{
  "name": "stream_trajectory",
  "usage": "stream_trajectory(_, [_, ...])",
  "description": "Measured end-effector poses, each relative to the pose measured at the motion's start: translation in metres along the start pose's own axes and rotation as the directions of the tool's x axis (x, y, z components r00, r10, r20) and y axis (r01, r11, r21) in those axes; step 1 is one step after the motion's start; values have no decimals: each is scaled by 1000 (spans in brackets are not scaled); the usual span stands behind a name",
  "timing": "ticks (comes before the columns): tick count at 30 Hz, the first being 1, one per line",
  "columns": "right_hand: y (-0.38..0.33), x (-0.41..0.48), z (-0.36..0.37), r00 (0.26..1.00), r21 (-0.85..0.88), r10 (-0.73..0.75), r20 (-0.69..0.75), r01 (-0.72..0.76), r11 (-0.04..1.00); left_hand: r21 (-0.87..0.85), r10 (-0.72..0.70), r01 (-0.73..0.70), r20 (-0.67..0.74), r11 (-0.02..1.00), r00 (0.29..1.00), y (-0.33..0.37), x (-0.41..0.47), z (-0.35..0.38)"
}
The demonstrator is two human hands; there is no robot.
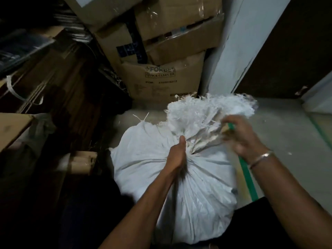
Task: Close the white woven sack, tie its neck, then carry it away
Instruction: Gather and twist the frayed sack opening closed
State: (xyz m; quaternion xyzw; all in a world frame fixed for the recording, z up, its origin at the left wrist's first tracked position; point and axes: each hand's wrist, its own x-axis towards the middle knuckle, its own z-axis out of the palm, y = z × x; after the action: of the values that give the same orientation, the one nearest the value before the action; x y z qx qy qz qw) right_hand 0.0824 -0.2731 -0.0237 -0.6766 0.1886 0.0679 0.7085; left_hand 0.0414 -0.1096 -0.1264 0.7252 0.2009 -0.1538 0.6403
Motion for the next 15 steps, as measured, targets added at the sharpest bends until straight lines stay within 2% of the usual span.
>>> stream_trajectory(1, [-2,-3,-20,932,-186,-261,-251,219,958,-3,-5,5,-6,1000,1000,1,-2,0])
stream_trajectory(2, [4,-5,-35,776,-449,-563,-285,411,793,3,-8,8,-8,1000,1000,-1,1,2])
stream_trajectory(3, [11,-15,-38,617,-644,-787,-20,595,482,22,-6,6,1,1000,1000,0,1,3])
stream_trajectory(4, [20,-25,-32,465,-690,-813,351,715,111,38,2,-3,9,999,1000,0,2,3])
stream_trajectory(5, [29,-28,-24,351,-593,-657,667,784,-184,34,-2,1,22,999,1000,0,1,4])
stream_trajectory(6, [34,-33,-13,302,-479,-445,843,797,-366,-5,2,-2,58,1000,998,-2,0,3])
stream_trajectory(7, [39,-31,-2,263,-391,-316,912,791,-470,-47,12,-7,96,999,995,-2,-4,2])
stream_trajectory(9, [37,-20,16,236,-324,-227,945,768,-552,-96,34,-21,129,995,991,-2,-6,1])
stream_trajectory(12, [23,3,33,302,-229,-19,953,677,-700,-71,45,-35,143,997,989,-4,-7,0])
stream_trajectory(14, [23,12,43,298,-159,85,951,705,-691,-95,40,-32,84,995,996,-2,-11,-1])
stream_trajectory(15, [21,10,50,293,-138,116,949,718,-682,-175,29,-20,54,984,998,0,-14,-2])
